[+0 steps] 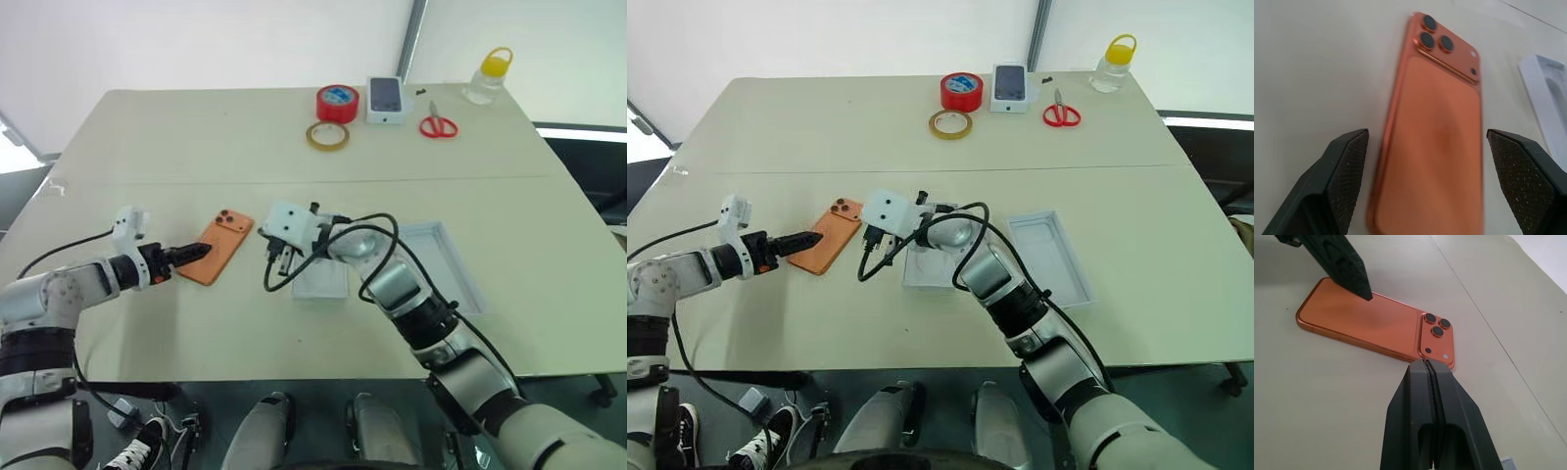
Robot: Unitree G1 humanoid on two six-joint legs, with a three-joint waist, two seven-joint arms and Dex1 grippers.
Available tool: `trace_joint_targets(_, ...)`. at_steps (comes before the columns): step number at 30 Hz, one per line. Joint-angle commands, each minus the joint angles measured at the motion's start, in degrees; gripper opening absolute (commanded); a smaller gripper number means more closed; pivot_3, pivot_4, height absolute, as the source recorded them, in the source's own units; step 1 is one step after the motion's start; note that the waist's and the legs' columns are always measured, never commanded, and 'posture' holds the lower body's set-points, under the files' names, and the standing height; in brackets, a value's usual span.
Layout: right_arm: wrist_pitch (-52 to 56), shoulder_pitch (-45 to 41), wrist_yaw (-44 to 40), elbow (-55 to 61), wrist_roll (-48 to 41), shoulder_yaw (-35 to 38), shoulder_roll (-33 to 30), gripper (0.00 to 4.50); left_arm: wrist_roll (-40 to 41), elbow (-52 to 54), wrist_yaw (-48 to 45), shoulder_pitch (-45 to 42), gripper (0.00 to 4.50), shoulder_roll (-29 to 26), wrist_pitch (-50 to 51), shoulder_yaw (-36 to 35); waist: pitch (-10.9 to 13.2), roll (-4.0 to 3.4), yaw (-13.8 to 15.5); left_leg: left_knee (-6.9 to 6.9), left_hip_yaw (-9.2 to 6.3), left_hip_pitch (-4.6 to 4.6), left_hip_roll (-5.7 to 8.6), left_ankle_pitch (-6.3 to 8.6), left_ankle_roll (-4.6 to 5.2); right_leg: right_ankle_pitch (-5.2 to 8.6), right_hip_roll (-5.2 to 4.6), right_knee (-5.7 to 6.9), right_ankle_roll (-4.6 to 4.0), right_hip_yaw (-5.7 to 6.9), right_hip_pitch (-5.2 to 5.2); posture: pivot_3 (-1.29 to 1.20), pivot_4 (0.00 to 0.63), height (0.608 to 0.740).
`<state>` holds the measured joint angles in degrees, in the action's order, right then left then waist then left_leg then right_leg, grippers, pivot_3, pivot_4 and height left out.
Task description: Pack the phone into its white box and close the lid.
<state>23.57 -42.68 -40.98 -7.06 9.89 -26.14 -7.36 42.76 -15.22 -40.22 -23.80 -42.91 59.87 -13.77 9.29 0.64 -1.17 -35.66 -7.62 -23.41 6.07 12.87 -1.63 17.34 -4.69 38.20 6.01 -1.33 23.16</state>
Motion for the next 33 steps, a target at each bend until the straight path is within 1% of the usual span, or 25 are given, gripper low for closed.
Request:
trace_joint_targets(1, 0.73, -1.22, -1.72, 0.31, 0.11, -2.5, 1.09, 0.02, 0.21, 1.53, -3.78, 2.03, 4.06, 0.64, 3.46, 3.15, -0.01, -0.02, -0.02, 0.0, 0.0, 0.0, 0.0, 0.0, 0.0, 0.0, 0.0, 0.0, 0.0, 0.0, 0.0, 0.0, 0.15, 0.74)
trace_joint_targets(3, 3.05, -1.1, -2.53, -0.31, -0.24, -3.17, 1.58, 0.02, 1.04, 2.59, -4.71, 2.47, 4.06, 0.94, 5.1, 2.92, -0.01, -0.02, 0.02, 0.0, 0.0, 0.01, 0.0, 0.0, 0.0, 0.0, 0.0, 0.0, 0.0, 0.0, 0.0, 0.0, 0.15, 0.74)
trace_joint_targets(5, 1.81, -1.18, -1.78, -1.75, 1.78, -5.05, 1.31, 0.02, 2.71, 4.54, -5.35, 2.8, 4.06, 1.58, 7.08, 2.1, -0.02, -0.02, 0.1, 0.0, 0.0, 0.01, 0.0, 0.0, 0.01, 0.0, -0.01, 0.0, 0.0, 0.0, -0.01, 0.0, 0.15, 0.74)
trace_joint_targets(8, 0.43, -1.63, 0.23, -4.9, 5.13, -7.23, 1.15, 0.02, -0.36, 3.85, -2.93, 2.5, 4.06, 2.58, 4.36, 1.63, -0.02, -0.02, 0.27, 0.0, 0.0, 0.01, 0.02, 0.0, 0.01, 0.0, -0.02, 0.0, 0.0, 0.01, -0.01, 0.0, 0.15, 0.74)
trace_joint_targets(10, -0.47, -2.44, 1.53, -8.31, 6.62, -7.99, 1.6, 0.02, -0.68, 2.09, -1.82, 1.48, 4.06, 3.33, 3.67, -0.32, -0.03, -0.03, 0.29, -0.01, 0.0, 0.01, 0.02, 0.0, 0.0, 0.0, -0.02, 0.01, 0.0, 0.01, -0.02, 0.0, 0.15, 0.74)
trace_joint_targets(15, -1.17, -5.39, 2.42, -15.68, 7.37, -8.05, 4.02, 0.02, -1.82, 0.36, -0.93, 0.32, 4.06, 3.98, 2.3, -2.0, -0.05, -0.06, 0.05, -0.01, -0.01, 0.06, 0.0, 0.0, 0.0, 0.0, 0.0, 0.11, 0.0, 0.01, -0.01, 0.0, 0.15, 0.74)
trace_joint_targets(21, -4.16, -7.31, 2.13, -21.78, 7.8, -8.78, 6.28, 0.02, -2.73, -0.54, -1.14, -0.01, 4.06, 5.31, 2.54, -0.06, -0.11, -0.09, -0.06, -0.01, -0.01, 0.1, 0.0, -0.02, -0.03, -0.01, 0.01, 0.14, -0.01, 0.01, -0.03, 0.0, 0.15, 0.74)
trace_joint_targets(26, -5.62, -6.86, 2.09, -22.92, 8.25, -8.7, 7.08, 0.02, -1.19, -1.0, -0.98, -0.27, 4.06, 8.4, 6.25, 0.11, -0.34, -0.24, 0.02, -0.01, -0.01, 0.13, 0.01, -0.02, -0.02, 0.0, 0.01, 0.14, -0.01, 0.01, -0.07, 0.0, 0.15, 0.74)
trace_joint_targets(28, -5.71, -6.75, 1.95, -22.93, 8.32, -8.45, 7.11, 0.02, -0.84, 0.34, -0.61, -0.19, 4.06, 9.79, 8.3, 1.07, -0.43, -0.26, 0.02, -0.01, -0.01, 0.14, 0.02, -0.01, -0.02, 0.0, 0.01, 0.13, -0.01, 0.01, -0.08, 0.0, 0.15, 0.74)
trace_joint_targets(30, -5.7, -6.76, 1.93, -22.92, 8.43, -8.28, 7.01, 0.02, -2.31, 2.31, -0.16, 0.14, 4.06, 10.25, 8.06, 3.24, -0.47, -0.29, 0.01, 0.0, -0.01, 0.14, 0.02, -0.02, -0.03, 0.0, 0.01, 0.13, -0.01, 0.0, -0.08, 0.0, 0.15, 0.74)
trace_joint_targets(33, -5.79, -6.96, 2.0, -23.15, 8.46, -7.95, 6.83, 0.02, -2.06, 4.8, 1.2, -0.71, 4.06, 11.06, 9.39, 2.74, -0.51, -0.3, 0.09, -0.01, -0.01, 0.14, 0.04, -0.02, -0.03, 0.0, -0.01, 0.12, -0.01, 0.0, -0.1, 0.0, 0.15, 0.74)
